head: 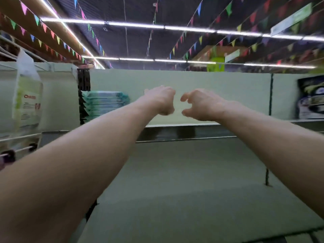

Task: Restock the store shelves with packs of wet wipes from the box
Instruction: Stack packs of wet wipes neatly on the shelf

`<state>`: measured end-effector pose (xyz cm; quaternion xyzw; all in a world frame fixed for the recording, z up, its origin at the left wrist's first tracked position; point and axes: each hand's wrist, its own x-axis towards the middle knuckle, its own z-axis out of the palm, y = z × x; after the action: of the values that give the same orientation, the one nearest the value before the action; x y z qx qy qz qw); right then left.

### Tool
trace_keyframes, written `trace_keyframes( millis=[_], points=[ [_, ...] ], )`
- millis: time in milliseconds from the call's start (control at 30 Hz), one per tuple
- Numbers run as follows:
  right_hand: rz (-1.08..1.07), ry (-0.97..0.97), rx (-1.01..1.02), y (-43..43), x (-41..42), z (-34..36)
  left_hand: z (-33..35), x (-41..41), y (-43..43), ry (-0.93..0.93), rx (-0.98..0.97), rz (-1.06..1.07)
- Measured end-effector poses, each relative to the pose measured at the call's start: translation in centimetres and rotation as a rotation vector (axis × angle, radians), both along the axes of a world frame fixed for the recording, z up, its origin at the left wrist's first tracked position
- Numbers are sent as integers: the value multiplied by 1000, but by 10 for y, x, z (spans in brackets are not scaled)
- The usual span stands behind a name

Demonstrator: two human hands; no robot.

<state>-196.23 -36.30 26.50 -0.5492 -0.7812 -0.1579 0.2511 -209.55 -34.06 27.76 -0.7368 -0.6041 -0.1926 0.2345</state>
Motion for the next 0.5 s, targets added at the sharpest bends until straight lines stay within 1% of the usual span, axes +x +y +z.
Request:
trace_keyframes(
  millis=[167, 400, 500],
  points=[
    [-187, -5, 13, -35, 54, 1, -2, 57, -17, 8, 8, -153],
    [-489, -11, -12, -102, 107, -16, -20, 127, -49, 52, -89, -426],
    [-616, 7, -31, -134, 121, -27, -29, 151, -71, 70, -98, -545]
  ],
)
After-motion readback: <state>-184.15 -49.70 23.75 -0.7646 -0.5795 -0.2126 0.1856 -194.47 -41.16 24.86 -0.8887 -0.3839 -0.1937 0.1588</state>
